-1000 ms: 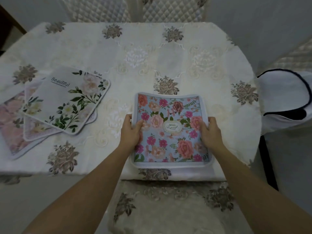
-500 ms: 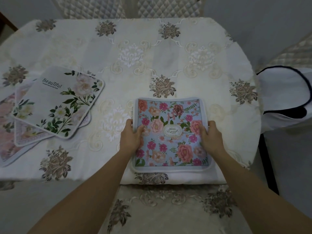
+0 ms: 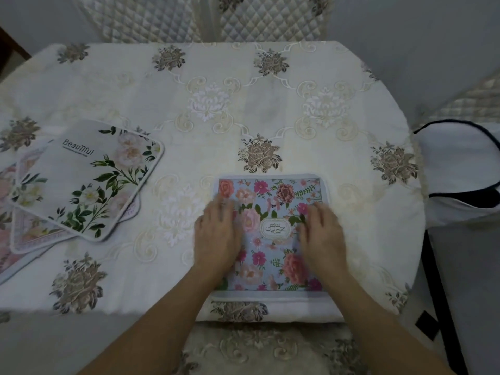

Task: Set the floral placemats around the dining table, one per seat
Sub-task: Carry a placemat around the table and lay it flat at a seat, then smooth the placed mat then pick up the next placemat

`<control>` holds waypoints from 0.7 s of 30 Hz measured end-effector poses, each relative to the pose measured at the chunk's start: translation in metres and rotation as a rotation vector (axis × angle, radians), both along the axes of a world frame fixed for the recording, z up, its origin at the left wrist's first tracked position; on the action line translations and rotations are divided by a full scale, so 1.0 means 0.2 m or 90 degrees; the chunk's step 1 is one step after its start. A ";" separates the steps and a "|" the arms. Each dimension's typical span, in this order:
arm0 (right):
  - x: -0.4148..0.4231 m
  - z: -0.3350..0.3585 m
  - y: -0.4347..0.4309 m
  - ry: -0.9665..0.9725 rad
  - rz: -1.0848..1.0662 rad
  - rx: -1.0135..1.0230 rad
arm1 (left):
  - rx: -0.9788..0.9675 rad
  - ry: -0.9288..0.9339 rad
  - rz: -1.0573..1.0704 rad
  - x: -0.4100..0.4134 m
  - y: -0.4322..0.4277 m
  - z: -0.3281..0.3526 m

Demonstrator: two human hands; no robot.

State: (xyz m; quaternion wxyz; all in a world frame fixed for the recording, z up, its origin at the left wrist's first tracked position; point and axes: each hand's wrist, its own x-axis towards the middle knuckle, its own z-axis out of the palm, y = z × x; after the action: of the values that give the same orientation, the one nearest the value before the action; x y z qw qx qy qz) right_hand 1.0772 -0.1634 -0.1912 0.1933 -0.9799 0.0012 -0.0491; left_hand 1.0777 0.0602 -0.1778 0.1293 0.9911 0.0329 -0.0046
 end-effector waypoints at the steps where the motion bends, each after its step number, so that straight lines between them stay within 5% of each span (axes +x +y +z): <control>1: 0.01 -0.03 0.06 0.018 0.053 -0.019 | 0.000 0.009 -0.066 0.00 -0.04 -0.02; 4: 0.02 -0.10 0.20 0.080 0.144 -0.049 | 0.002 0.069 -0.184 -0.01 -0.13 -0.13; 21: 0.02 -0.10 -0.09 0.203 0.134 -0.128 | 0.084 0.141 -0.173 0.00 0.07 -0.15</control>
State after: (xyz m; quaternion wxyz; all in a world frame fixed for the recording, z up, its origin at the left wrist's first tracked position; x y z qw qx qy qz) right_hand 1.0820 -0.1819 -0.2119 0.0957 -0.9844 -0.0755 0.1270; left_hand 1.0781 0.0750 -0.2082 0.0575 0.9862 -0.0866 -0.1288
